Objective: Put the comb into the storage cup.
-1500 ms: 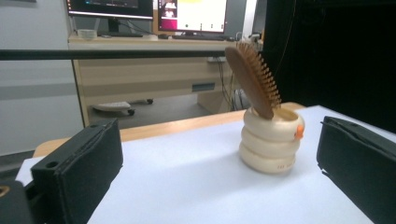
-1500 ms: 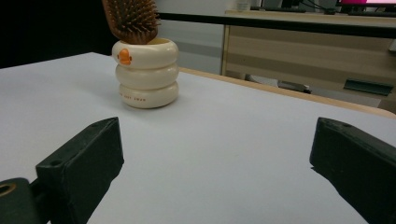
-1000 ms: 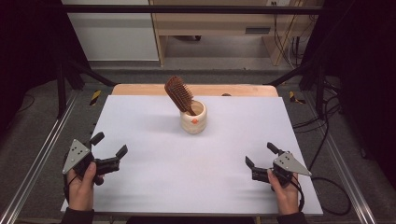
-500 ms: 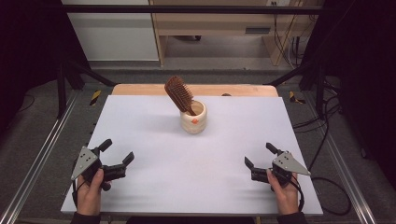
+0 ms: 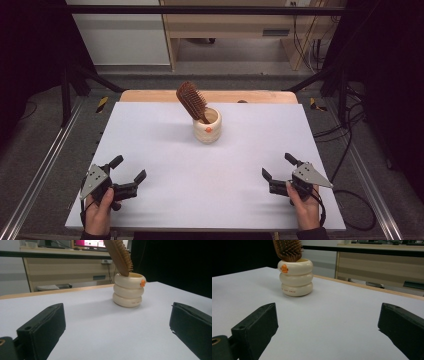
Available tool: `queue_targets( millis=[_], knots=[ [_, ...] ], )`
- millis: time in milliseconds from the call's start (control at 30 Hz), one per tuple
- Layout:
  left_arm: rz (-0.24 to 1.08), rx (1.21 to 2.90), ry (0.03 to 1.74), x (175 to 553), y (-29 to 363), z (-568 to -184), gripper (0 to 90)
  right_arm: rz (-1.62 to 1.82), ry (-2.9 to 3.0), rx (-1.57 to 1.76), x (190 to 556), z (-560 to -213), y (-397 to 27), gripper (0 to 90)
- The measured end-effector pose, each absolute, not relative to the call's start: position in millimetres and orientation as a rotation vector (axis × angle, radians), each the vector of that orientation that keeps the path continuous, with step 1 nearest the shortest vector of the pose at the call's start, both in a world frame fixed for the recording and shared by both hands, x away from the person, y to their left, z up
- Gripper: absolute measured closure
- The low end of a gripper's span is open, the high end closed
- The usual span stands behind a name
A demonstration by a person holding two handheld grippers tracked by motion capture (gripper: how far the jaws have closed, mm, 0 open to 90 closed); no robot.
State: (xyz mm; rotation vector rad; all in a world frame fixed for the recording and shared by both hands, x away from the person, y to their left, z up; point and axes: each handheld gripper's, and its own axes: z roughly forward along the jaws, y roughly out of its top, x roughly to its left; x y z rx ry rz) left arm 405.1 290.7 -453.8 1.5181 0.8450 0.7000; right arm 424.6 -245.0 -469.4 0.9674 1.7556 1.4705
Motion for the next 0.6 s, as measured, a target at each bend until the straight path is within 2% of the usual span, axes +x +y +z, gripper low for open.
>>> queue_targets(
  millis=[433, 600],
  knots=[
    [0.722, 1.536, 0.840, 400, 292, -459, 0.4, 1.481, 1.783, 0.958, 424, -470, -244, 3.3],
    [0.715, 1.492, 0.885, 400, 298, -461, 0.5, 1.483, 1.781, 0.977, 424, -469, -245, 3.7]
  ],
)
